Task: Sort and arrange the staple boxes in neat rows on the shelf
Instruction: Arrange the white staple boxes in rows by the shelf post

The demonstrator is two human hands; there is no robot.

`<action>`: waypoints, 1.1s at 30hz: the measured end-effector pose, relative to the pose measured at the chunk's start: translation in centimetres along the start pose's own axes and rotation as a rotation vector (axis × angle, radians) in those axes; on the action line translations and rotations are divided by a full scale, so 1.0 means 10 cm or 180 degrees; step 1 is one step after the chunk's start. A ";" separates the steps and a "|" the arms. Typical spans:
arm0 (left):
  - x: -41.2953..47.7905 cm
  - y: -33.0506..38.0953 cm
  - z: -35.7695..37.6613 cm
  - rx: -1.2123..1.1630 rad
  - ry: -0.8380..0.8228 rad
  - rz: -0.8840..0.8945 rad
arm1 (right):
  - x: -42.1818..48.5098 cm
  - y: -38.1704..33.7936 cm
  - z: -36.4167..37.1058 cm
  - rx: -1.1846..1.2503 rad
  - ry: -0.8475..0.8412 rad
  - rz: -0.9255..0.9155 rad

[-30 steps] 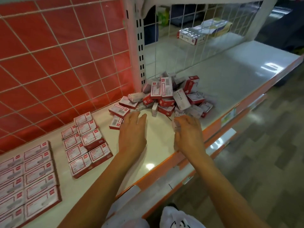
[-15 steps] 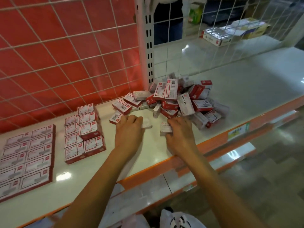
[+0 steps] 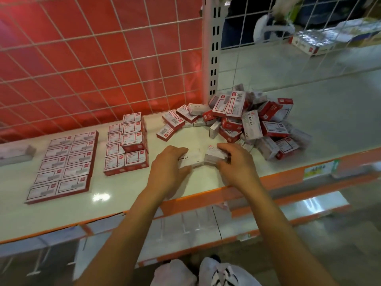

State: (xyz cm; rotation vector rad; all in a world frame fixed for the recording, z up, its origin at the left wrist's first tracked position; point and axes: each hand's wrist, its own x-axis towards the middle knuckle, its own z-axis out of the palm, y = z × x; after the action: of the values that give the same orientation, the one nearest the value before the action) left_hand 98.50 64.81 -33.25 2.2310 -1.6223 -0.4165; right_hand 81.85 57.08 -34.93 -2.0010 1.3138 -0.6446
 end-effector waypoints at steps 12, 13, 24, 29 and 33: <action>-0.40 -0.30 -0.43 -0.0890 0.0088 -0.0522 | -0.07 -0.41 0.02 0.0904 -0.0546 0.0158; -0.44 -0.35 -0.46 -0.0934 0.0091 -0.0541 | -0.07 -0.45 0.05 0.0930 -0.0597 0.0140; -0.83 -1.07 -0.84 -0.1556 0.0129 -0.0752 | -0.27 -1.06 0.56 0.1088 -0.0908 0.0089; -1.04 -1.49 -1.06 -0.1790 0.0089 -0.0759 | -0.43 -1.41 0.90 0.1210 -0.0948 0.0187; -1.21 -1.84 -1.20 -0.1928 0.0142 -0.0738 | -0.57 -1.67 1.20 0.1274 -0.0949 0.0214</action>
State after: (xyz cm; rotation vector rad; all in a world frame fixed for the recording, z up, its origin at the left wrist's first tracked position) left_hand 115.72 82.83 -30.35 1.9326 -1.0273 -0.7914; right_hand 98.26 70.18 -30.81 -1.6449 0.9807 -0.5067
